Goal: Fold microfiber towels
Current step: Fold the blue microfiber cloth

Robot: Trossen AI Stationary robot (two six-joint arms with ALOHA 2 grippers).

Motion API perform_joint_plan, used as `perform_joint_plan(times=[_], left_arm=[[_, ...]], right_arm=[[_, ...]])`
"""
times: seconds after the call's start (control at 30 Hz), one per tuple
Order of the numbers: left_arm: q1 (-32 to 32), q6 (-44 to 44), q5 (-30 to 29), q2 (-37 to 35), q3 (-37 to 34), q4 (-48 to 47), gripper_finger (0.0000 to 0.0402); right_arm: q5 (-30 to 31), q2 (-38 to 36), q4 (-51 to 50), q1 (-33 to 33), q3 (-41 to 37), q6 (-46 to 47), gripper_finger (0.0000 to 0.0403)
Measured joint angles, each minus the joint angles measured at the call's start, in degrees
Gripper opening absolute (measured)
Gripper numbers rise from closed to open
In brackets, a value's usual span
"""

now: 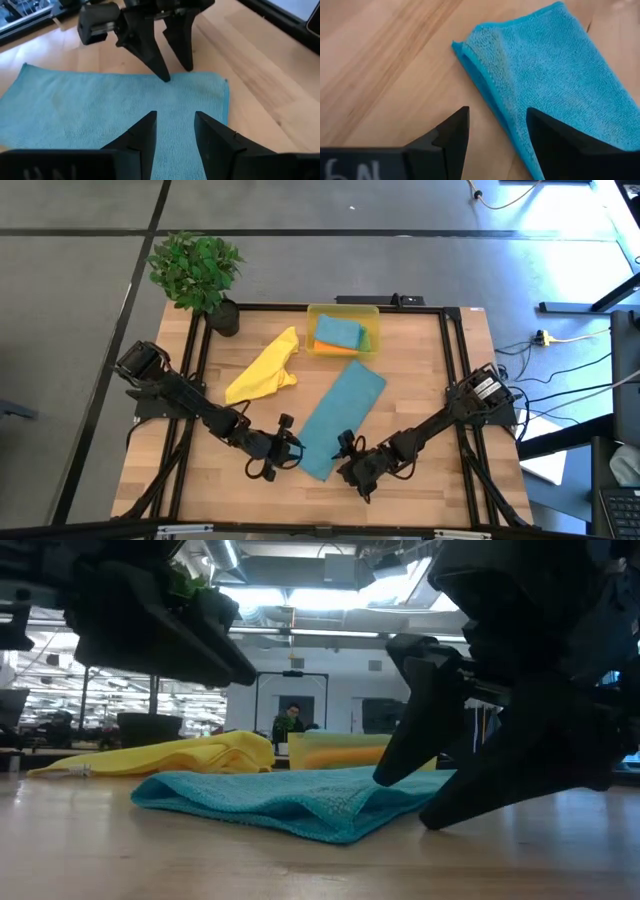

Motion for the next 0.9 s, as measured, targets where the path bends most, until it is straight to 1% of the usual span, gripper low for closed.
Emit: perform_joint_plan(times=[0.1,0.17,0.43,0.57,0.7,0.8,0.9], left_arm=[[0.01,-0.02,0.00,0.00,0.00,1.44,0.0124],[0.00,-0.19,0.00,0.10,0.00,1.64,0.0124],[0.00,-2.51,0.85,3.64,0.00,3.43,0.0124],[0.05,-2.61,0.87,5.94,0.00,4.75,0.0124],[0.69,-2.62,0.92,7.50,0.00,4.93,0.0124],[1.53,-2.63,0.94,8.47,0.00,4.98,0.0124],[2.26,-2.61,0.98,9.08,0.00,5.06,0.0124]], right_arm=[[0.26,0.33,-0.27,-0.47,0.09,0.13,0.0198],[1.48,0.72,-0.12,-0.65,0.15,0.03,0.0198],[3.42,1.49,0.63,-1.90,0.20,-2.25,0.0198],[7.50,1.76,2.46,-1.93,0.02,-3.02,0.0198],[9.42,1.90,3.54,-2.25,-0.13,-3.27,0.0198],[12.54,1.97,3.52,-2.21,-0.15,-3.27,0.0198],[13.36,1.97,3.92,-2.21,-0.15,-3.26,0.0198]])
